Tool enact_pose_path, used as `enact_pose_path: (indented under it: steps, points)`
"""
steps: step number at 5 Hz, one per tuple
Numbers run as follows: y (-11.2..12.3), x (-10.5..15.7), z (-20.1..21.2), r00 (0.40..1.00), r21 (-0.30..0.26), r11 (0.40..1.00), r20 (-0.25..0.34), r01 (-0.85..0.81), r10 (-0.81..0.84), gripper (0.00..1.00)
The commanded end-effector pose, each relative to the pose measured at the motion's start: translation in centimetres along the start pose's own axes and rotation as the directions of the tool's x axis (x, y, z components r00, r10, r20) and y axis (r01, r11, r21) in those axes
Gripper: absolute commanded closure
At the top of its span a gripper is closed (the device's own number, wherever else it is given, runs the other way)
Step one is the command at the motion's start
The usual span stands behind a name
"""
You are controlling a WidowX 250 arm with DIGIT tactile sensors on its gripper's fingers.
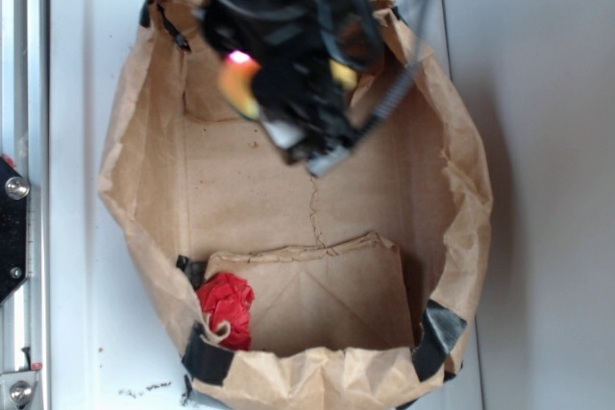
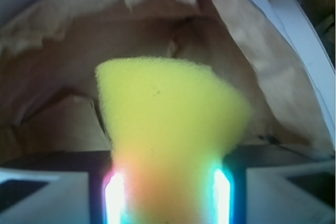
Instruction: Grab the green sponge.
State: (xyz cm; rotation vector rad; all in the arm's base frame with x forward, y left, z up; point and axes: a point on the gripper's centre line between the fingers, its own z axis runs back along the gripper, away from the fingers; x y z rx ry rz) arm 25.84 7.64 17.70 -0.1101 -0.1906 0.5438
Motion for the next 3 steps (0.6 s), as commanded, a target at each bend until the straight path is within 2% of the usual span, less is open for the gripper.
enact_pose_path:
  steps: [1,3]
  points:
    - [-0.1,-1.0,3.1,0.996,0.002,0.999,0.065,0.053,-0.053,1.0]
    - [-0.5,-2.5,3.6,0.994,-0.033,0.998,0.099,0.055,-0.051,1.0]
